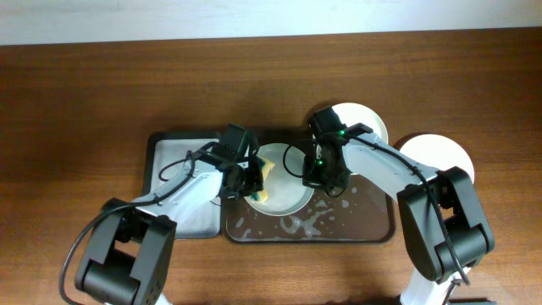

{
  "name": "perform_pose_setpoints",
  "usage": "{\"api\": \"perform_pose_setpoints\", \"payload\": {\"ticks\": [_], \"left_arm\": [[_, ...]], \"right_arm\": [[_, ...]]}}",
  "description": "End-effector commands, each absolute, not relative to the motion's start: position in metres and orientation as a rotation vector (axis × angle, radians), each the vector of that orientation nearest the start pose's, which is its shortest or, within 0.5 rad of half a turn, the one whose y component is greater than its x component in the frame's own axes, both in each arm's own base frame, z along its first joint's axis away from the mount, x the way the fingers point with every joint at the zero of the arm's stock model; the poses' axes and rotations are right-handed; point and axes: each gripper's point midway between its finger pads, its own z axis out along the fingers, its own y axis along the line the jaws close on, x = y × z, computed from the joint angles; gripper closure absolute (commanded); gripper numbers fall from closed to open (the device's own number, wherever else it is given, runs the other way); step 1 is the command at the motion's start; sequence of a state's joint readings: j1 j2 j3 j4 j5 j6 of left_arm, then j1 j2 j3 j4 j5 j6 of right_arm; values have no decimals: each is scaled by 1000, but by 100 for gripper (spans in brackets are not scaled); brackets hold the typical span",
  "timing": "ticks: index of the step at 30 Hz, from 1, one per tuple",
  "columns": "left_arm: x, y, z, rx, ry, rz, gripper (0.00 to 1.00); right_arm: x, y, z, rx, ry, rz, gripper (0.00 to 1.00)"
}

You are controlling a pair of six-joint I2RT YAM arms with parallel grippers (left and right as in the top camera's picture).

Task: Clean dirty plates on tray and stack at the side
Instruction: 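Scrub the pale green plate with the sponge in the left gripper, then lift the pale green plate with the right gripper and stack it on the pink plate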

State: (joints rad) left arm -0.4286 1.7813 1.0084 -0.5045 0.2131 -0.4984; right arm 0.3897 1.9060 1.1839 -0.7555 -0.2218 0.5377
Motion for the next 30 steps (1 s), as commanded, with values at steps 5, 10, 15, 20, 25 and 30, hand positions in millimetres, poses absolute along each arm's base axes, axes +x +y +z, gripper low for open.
{"api": "perform_pose_setpoints", "payload": {"ticks": [5,10,15,20,25,30], "left_arm": [[344,-184,119,129,2646,-553,100],[324,-116,98,-47,2808,-243,100],[314,-82,80,-2,2867,-147,100],[307,-54,43,-94,2864,-119,100],[306,-46,22,-92,2820,-73,91],[302,-43,20,-96,2834,-49,6]], "right_arm": [[322,162,-2,204,3090,319,73],[321,164,-2,186,3093,329,96],[317,163,7,69,3097,334,96],[339,133,62,55,2911,102,96],[349,93,119,53,2662,-285,96],[347,100,162,-44,2440,-514,96]]}}
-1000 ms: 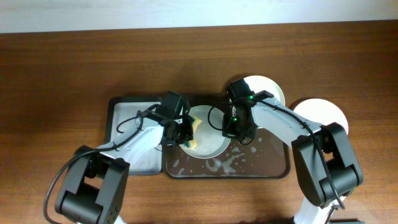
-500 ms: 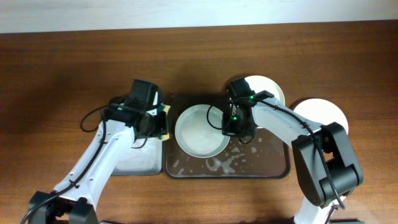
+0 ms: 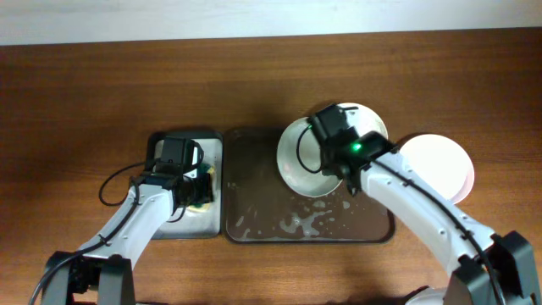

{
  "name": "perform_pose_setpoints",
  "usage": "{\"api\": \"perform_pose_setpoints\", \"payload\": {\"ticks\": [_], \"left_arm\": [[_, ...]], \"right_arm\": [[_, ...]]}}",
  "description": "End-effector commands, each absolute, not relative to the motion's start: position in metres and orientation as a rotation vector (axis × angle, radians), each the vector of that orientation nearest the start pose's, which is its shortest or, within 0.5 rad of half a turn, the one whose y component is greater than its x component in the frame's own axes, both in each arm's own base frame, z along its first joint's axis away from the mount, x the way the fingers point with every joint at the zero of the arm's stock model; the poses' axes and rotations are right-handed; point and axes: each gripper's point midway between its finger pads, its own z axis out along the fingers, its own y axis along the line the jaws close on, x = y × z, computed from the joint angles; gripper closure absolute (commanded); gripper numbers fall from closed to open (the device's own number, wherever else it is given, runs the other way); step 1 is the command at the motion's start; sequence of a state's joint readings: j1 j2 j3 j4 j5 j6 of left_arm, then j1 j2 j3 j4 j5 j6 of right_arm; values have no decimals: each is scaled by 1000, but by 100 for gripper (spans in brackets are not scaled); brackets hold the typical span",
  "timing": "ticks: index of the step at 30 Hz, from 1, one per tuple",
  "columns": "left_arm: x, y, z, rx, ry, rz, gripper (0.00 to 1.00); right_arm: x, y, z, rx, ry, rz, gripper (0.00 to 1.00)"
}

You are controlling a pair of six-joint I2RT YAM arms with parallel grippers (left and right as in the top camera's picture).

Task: Clean dirty plates on tray and stack at the side
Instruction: 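Lift the pale green plate with the right gripper and stack it on the pink plate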

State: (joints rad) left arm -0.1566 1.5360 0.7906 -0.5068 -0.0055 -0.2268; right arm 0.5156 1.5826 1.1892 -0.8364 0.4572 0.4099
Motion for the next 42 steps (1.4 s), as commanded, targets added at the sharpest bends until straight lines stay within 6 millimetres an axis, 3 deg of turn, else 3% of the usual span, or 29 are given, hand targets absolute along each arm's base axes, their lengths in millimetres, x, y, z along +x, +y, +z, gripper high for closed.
{"api": "perform_pose_setpoints", "payload": {"ticks": [1,10,14,16,18,19,20,23,25,26,27,28,30,32,34,35,37,38,40,42], "left_arm": [[302,-43,19,-96,2837,-48,0],[321,-42,20,-101,2766,-35,4],[324,-42,5,-101,2786,-29,14],[326,-43,0,-101,2789,-28,32],[325,-43,-5,-101,2799,-26,71],[325,-43,-5,-101,2801,-26,95],[325,-43,-5,-101,2801,-25,100],[330,-43,1,-101,2785,-24,100],[339,-44,17,-101,2751,-33,99],[339,-44,22,-101,2745,-35,55],[336,-44,23,-100,2756,-38,24],[327,-44,20,-100,2795,-33,18],[307,-41,13,-100,2877,-11,18],[285,-39,7,-100,2965,-3,27],[278,-44,2,-96,2987,-50,32],[277,-44,0,-96,2988,-48,43],[280,-44,1,-96,2976,-51,53],[282,-44,1,-95,2967,-54,64],[285,-45,2,-95,2955,-57,100],[284,-45,1,-95,2959,-56,100]], "right_arm": [[346,104,167,-60,2408,-537,96],[339,130,210,-139,2128,-735,96],[336,138,212,-155,2111,-726,96],[336,138,212,-155,2111,-726,96],[336,140,209,-162,2125,-709,96],[336,140,209,-163,2127,-707,96],[336,140,209,-163,2127,-707,96],[336,140,209,-163,2126,-708,96],[336,140,209,-163,2126,-708,96],[336,140,209,-163,2127,-708,96],[336,140,209,-162,2127,-707,96],[336,140,209,-162,2127,-707,96],[336,140,209,-162,2126,-707,96],[336,140,209,-162,2127,-708,96],[336,140,209,-162,2127,-708,96],[336,140,209,-162,2127,-707,96],[336,140,209,-162,2127,-707,96],[336,140,209,-162,2127,-708,96],[336,140,209,-162,2127,-708,96],[336,140,209,-162,2127,-708,96]]}}
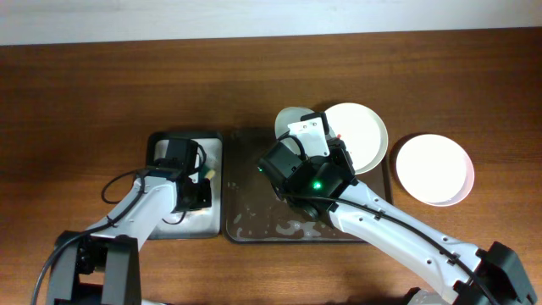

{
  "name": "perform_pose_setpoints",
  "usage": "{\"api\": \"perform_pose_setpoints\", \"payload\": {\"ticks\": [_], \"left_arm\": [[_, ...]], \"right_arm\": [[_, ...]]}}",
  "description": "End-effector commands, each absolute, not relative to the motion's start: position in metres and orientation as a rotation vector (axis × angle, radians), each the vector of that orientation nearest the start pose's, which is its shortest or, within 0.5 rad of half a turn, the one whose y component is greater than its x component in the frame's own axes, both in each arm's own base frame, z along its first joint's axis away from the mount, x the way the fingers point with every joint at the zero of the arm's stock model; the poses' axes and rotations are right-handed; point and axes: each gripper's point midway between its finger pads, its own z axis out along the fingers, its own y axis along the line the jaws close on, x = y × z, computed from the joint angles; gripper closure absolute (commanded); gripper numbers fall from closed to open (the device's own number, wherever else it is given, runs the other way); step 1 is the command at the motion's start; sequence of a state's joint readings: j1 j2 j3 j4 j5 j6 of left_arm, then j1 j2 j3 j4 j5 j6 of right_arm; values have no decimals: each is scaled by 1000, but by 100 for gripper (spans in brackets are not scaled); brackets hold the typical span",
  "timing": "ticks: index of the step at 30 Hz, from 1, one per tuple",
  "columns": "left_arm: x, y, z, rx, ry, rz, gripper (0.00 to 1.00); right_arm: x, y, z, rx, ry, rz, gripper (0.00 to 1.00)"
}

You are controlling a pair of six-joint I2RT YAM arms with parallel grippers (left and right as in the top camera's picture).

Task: Clean dirty plates on tray and stack at the side
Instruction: 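Lift the pale green plate with the right gripper and stack it on the pink plate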

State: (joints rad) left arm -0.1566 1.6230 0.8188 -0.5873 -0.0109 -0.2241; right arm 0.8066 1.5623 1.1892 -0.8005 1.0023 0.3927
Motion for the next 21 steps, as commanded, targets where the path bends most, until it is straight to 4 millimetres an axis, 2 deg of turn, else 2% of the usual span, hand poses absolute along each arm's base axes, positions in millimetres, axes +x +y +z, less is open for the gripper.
{"api": "perform_pose_setpoints", "payload": {"ticks": [1,5,6,7,8,9,10,11,14,16,19,21], "left_arm": [[282,-44,1,-95,2965,-54,100],[282,-44,3,-96,2967,-53,100],[286,-45,9,-95,2952,-57,79],[294,-46,20,-94,2917,-66,41],[300,-47,29,-93,2883,-73,31],[307,-46,39,-94,2846,-62,28],[313,-42,48,-100,2813,-35,19],[319,-40,54,-104,2778,-15,6],[328,-41,56,-104,2741,-25,5],[334,-46,49,-98,2741,-54,5],[331,-51,28,-92,2800,-86,6],[326,-53,11,-89,2856,-99,9]], "right_arm": [[336,140,209,-162,2126,-709,96],[337,131,222,-137,2059,-789,96],[337,129,225,-132,2049,-803,96],[337,129,227,-130,2046,-805,96],[337,129,228,-126,2044,-801,96],[337,129,230,-122,2042,-796,96],[337,129,231,-112,2039,-788,96],[338,129,233,-102,2033,-777,96],[338,129,243,-63,2013,-733,96],[337,127,255,-26,1993,-694,96],[335,108,273,53,1971,-663,96],[334,88,286,127,1959,-651,96]]}}
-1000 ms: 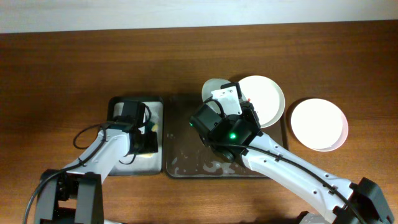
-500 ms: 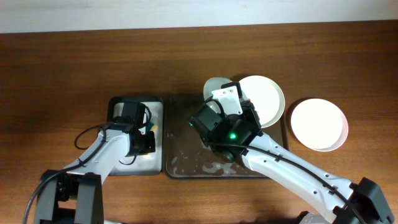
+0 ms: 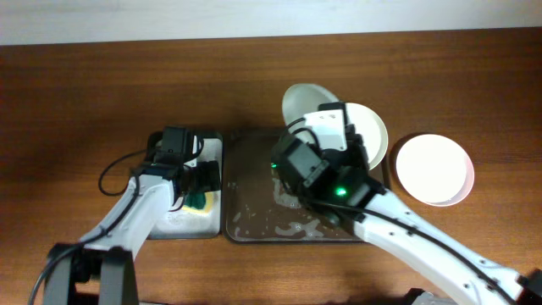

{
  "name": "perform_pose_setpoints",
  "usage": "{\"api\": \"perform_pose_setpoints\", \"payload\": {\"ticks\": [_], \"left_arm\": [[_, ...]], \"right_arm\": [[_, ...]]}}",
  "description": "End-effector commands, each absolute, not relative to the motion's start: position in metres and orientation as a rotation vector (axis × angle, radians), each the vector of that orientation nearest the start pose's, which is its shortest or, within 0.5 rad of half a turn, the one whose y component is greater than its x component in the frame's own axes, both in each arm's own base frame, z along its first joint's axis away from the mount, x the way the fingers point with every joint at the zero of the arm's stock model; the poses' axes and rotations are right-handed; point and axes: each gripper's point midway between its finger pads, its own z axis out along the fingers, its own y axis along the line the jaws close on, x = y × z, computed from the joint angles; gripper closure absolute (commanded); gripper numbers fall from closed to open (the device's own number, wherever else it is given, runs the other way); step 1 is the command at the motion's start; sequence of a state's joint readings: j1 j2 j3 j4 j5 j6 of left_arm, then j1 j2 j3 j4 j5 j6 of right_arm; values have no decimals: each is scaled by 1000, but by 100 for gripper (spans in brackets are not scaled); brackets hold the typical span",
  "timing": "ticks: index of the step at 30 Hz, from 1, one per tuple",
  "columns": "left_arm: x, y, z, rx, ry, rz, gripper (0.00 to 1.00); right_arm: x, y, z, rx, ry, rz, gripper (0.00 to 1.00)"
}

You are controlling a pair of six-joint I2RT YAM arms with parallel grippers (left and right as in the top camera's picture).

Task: Clean dirty plates on tray and stack at the side
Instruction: 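Lift the pale green plate with the right gripper and stack it on the pink plate, then grasp the white plate rim with the right gripper and pull it center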

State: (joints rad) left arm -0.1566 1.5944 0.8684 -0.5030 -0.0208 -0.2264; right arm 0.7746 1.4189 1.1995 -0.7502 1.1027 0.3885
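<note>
A white plate (image 3: 301, 100) is held up, tilted, over the far edge of the dark tray (image 3: 254, 222), with my right gripper (image 3: 326, 120) shut on its near rim; the fingers are mostly hidden by the raised arm. A second white plate (image 3: 373, 135) lies at the tray's far right corner. A third white plate (image 3: 434, 168) sits on the table to the right of the tray. My left gripper (image 3: 201, 180) hangs open over the small left tray (image 3: 174, 222), just above the green and yellow sponge (image 3: 197, 202) lying there.
Soapy foam (image 3: 296, 227) is smeared over the dark tray's floor. The small tray holds a white cloth (image 3: 182, 216) under the sponge. Bare wooden table (image 3: 76, 102) surrounds both trays. Cables run along both arms.
The right arm has shifted to the right and the plate it holds now sits farther back, over the tray's far edge. The sponge now shows lying in the small tray below the left gripper.
At first the left gripper pressed the sponge on a plate in the dark tray while the right gripper held that plate. Then the left gripper was over the small tray with the sponge. The right gripper lifted the plate, and now holds it at the tray's far edge.
</note>
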Motion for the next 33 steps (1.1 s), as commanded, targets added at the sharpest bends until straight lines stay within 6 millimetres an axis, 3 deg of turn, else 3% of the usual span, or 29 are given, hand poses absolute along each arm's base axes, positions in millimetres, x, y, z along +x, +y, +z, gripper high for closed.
{"api": "perform_pose_setpoints", "payload": {"ticks": [1,2,4,7,9,13,14,15,16,21,23,24,25,26,27,28,31,32,33], "left_arm": [[323,-55,4,-87,2881,-112,14],[321,-56,-1,-88,2898,-116,23],[319,-56,-5,-88,2912,-113,61],[319,-55,-5,-88,2912,-113,100],[320,-54,-4,-91,2907,-103,100],[331,-50,14,-96,2855,-76,100],[333,-51,20,-95,2837,-81,57],[333,-51,24,-94,2827,-87,30],[329,-51,23,-94,2845,-85,23],[295,-50,14,-91,2984,-71,21],[289,-55,11,-87,3006,-118,27],[287,-55,10,-87,3009,-124,37],[286,-55,8,-87,3010,-124,60],[286,-55,8,-87,3011,-124,72],[286,-55,7,-87,3011,-124,91],[287,-55,8,-87,3005,-124,100],[288,-55,8,-86,3000,-126,100],[288,-55,8,-86,3001,-126,73],[288,-55,8,-86,3001,-126,36]], "right_arm": [[335,80,287,153,1970,-629,96],[338,71,286,181,2003,-587,96],[344,43,271,288,2092,-502,96],[342,1,243,490,2223,-413,96],[335,-40,225,675,2299,-341,96],[320,-100,212,941,2310,-267,96],[314,-117,209,1016,2298,-253,96],[308,-137,203,1107,2285,-240,96],[303,-150,198,1166,2278,-234,96],[282,-187,162,1367,2326,-274,96],[279,-189,143,1405,2384,-287,96],[279,-189,135,1412,2410,-290,96],[278,-188,128,1423,2435,-294,91],[279,-187,124,1426,2448,-285,71],[281,-184,121,1426,2458,-256,56],[289,-175,119,1406,2474,-158,53],[322,-132,124,1130,2551,230,52],[333,-112,129,998,2569,369,50],[339,-99,132,902,2581,441,49]]}}
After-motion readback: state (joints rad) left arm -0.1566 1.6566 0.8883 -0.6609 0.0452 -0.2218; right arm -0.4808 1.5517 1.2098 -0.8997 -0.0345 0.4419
